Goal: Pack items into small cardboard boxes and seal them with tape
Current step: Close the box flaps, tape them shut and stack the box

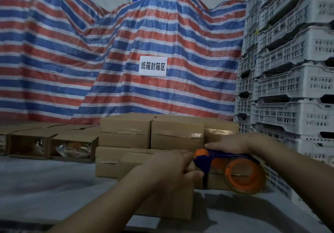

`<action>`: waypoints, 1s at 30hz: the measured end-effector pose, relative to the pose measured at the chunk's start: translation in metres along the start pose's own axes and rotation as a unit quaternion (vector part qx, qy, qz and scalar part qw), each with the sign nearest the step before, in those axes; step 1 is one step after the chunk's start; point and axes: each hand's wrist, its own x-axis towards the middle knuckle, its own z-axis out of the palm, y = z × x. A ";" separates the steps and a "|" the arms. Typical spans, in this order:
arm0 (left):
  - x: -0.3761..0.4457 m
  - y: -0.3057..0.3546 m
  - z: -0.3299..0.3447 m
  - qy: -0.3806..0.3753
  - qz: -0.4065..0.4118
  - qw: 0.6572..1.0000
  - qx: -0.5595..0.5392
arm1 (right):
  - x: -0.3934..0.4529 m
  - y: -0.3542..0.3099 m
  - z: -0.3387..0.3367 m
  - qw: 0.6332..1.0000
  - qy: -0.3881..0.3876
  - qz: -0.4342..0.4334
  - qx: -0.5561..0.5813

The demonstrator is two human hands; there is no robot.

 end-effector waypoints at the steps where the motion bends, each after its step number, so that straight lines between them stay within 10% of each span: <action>1: -0.001 0.000 0.002 0.002 0.003 1.000 0.016 | -0.003 0.001 0.000 1.000 -0.002 -0.012 0.013; 10: -0.003 -0.001 0.003 -0.004 -0.003 0.999 0.048 | -0.047 0.002 -0.020 0.997 0.039 -0.037 -0.062; 25: -0.002 0.000 0.002 -0.016 -0.009 0.999 0.032 | -0.031 -0.083 0.008 0.843 0.022 0.047 -0.536; 30: -0.003 -0.003 0.005 -0.006 -0.008 0.999 0.036 | -0.041 -0.030 0.037 0.888 0.178 -0.045 -0.422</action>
